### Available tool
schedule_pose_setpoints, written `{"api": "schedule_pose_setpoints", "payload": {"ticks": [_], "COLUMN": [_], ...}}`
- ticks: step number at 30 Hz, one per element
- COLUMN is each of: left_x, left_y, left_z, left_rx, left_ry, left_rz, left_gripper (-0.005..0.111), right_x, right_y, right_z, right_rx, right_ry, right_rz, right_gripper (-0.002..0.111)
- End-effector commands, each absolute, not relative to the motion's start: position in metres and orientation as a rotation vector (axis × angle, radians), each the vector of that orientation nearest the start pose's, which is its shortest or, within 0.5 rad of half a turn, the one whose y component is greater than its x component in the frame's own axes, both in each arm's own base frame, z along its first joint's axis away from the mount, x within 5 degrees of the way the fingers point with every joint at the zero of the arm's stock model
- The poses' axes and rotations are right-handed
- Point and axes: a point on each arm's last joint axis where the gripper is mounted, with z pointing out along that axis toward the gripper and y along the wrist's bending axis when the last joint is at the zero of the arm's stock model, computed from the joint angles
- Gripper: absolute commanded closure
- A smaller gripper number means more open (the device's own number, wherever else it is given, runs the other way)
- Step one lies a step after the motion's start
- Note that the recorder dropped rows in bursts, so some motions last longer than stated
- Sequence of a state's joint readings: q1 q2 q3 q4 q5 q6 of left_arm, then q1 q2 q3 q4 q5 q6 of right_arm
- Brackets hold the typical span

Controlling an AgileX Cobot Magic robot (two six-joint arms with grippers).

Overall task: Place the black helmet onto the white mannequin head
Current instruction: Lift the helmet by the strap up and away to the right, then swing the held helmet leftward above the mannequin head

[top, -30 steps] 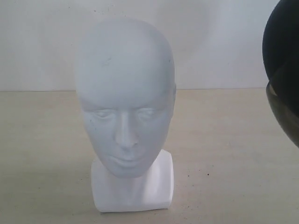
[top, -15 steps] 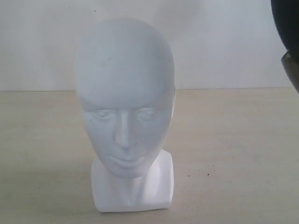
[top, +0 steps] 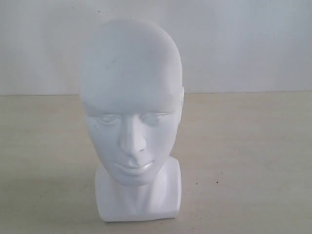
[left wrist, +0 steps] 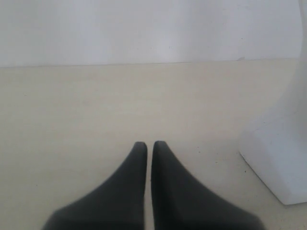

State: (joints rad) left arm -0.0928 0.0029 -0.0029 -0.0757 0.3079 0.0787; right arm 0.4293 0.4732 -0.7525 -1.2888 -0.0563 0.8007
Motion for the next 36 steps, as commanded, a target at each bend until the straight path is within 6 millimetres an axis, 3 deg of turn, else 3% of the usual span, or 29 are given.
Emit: {"api": "schedule_pose_setpoints", "payload": {"ticks": [1, 7, 10, 15, 17, 26, 36], "left_x": [0.054, 0.054, 0.054, 0.054, 0.054, 0.054, 0.054], "left_y": [-0.007, -0.007, -0.007, -0.007, -0.007, -0.007, -0.007], "left_z": [0.186, 0.186, 0.186, 0.186, 0.186, 0.186, 0.186], "left_rx": [0.098, 0.098, 0.098, 0.098, 0.098, 0.098, 0.098], "left_ry": [1.787, 1.787, 1.787, 1.787, 1.787, 1.787, 1.787], "left_rz": [-0.088, -0.088, -0.088, -0.088, -0.088, -0.088, -0.088], "left_gripper": [0.102, 0.102, 0.102, 0.102, 0.102, 0.102, 0.102], "right_x": [0.061, 0.056, 0.064, 0.086, 0.092, 0.121, 0.137], "right_y": [0.032, 0.037, 0.045, 0.037, 0.034, 0.045, 0.055], "right_z": [0.441, 0.444, 0.42, 0.374, 0.368, 0.356, 0.35], "right_rx": [-0.571, -0.579, -0.531, -0.164, -0.097, -0.027, 0.023], "right_ry": [0.975, 0.842, 0.794, 0.725, 0.75, 0.838, 0.773], "right_rz": [-0.1, -0.072, 0.051, 0.32, 0.346, 0.477, 0.66], "right_gripper": [0.108, 0.108, 0.108, 0.108, 0.108, 0.108, 0.108]}}
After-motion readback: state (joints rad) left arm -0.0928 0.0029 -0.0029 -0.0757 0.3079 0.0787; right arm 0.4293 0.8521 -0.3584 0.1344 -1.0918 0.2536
